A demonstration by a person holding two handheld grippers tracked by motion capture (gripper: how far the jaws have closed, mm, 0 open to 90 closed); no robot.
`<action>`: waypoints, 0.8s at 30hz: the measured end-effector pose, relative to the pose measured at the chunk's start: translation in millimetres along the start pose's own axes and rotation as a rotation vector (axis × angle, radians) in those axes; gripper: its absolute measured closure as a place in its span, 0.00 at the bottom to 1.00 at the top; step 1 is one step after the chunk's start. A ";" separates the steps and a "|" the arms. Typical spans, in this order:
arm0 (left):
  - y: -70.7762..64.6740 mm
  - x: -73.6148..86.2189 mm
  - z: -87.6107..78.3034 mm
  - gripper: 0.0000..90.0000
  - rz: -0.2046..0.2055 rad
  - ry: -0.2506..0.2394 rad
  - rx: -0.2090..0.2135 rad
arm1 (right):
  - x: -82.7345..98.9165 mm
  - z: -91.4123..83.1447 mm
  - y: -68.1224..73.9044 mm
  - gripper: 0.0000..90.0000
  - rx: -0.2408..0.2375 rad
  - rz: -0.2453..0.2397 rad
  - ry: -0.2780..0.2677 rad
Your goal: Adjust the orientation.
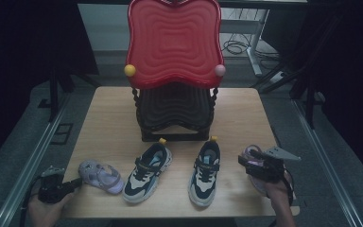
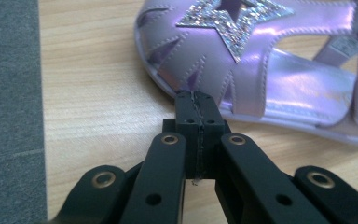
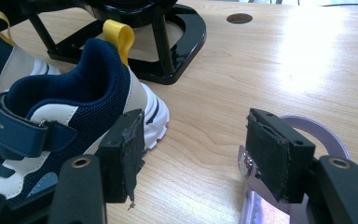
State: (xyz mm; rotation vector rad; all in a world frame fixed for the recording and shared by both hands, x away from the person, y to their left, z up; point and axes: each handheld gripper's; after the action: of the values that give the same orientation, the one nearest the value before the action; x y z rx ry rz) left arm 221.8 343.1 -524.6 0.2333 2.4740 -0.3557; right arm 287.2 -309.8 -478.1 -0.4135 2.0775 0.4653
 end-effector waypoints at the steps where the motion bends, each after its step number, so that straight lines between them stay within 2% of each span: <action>1: 0.0 0.0 0.0 1.00 0.000 0.000 0.000 | 0.0 0.0 0.0 0.42 0.000 0.000 0.000; 7: 7.5 -5.5 3.4 1.00 -0.003 0.004 0.027 | 0.2 0.8 0.0 0.42 -0.001 -0.005 0.001; 8: 11.3 -7.9 5.0 1.00 -0.008 0.002 0.043 | 0.6 1.5 0.1 0.42 -0.002 -0.003 0.004; 24: 19.8 -27.0 16.5 1.00 0.017 0.003 0.070 | 1.3 1.7 -0.8 0.42 0.008 -0.001 -0.002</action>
State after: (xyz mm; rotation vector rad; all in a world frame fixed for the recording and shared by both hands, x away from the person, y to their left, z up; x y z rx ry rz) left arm 257.3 354.7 -524.9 0.2843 2.4639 -0.4357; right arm 288.2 -309.8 -480.2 -0.4090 2.0765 0.4568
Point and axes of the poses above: each handheld gripper's, and its own axes: z roughly forward along the jaws, x roughly out of its underside, y roughly to its left, and after that the axes turned 3 degrees about z, right-handed
